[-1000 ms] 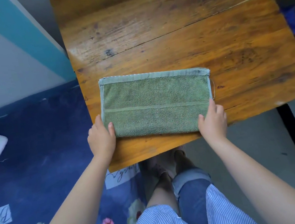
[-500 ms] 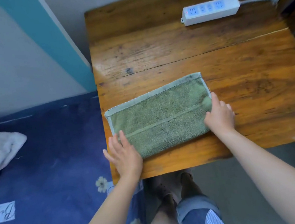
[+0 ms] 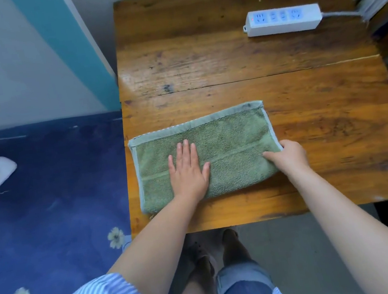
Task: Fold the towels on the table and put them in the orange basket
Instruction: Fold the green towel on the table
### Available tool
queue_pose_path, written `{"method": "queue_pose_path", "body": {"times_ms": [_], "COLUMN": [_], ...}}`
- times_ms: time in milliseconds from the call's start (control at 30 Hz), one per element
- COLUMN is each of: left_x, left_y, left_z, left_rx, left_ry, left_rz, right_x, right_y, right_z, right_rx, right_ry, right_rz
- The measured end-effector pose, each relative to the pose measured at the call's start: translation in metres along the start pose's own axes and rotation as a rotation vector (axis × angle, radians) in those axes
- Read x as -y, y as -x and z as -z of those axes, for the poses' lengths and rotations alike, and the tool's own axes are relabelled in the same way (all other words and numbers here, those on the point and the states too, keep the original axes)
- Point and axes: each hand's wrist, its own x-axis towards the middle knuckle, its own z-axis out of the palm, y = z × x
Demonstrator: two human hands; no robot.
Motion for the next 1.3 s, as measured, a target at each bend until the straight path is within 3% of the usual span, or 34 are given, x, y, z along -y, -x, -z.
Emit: {"method": "queue_pose_path", "body": {"times_ms": [100, 167, 233, 300, 400, 567, 700, 833, 933, 1067, 1200, 1300], "left_x": [-0.002, -0.003, 0.002, 0.013, 0.045, 0.108, 0.148, 0.161, 0.158, 0.138, 0.113, 0.099], "left_y": [0.000, 0.000, -0.001, 0.000, 0.008, 0.027, 0.042, 0.048, 0.045, 0.034, 0.020, 0.014], "left_z": [0.001, 0.008, 0.021, 0.038, 0.060, 0.077, 0.070, 0.062, 0.062, 0.066, 0.072, 0.074], "left_rx": [0.001, 0.022, 0.016, -0.015, -0.096, -0.205, -0.171, -0.138, -0.142, -0.104, -0.004, 0.061], "left_ry": [0.000, 0.048, 0.192, 0.402, 0.573, 0.752, 0.841, 0.884, 0.935, 0.863, 0.712, 0.565], "left_rz": [0.008, -0.004, -0.031, -0.029, 0.023, 0.259, 0.428, 0.482, 0.473, 0.332, 0.266, 0.257], "right_x": [0.006, 0.017, 0.030, 0.044, 0.063, 0.084, 0.086, 0.077, 0.064, 0.044, 0.035, 0.031], "right_y": [0.018, 0.037, 0.055, 0.071, 0.093, 0.123, 0.129, 0.128, 0.132, 0.128, 0.116, 0.108], "right_z": [-0.002, -0.006, -0.015, -0.026, -0.052, -0.108, -0.148, -0.165, -0.161, -0.144, -0.122, -0.114], "right_rx": [-0.156, -0.259, -0.313, -0.324, -0.302, -0.165, -0.010, 0.167, 0.121, -0.025, -0.232, -0.270], "right_ry": [-0.020, -0.016, -0.004, -0.008, -0.022, 0.037, 0.121, 0.291, 0.271, 0.254, 0.423, 0.568], "right_rz": [0.239, 0.512, 0.724, 0.816, 0.877, 0.983, 1.005, 0.969, 1.086, 1.191, 1.176, 1.128]}}
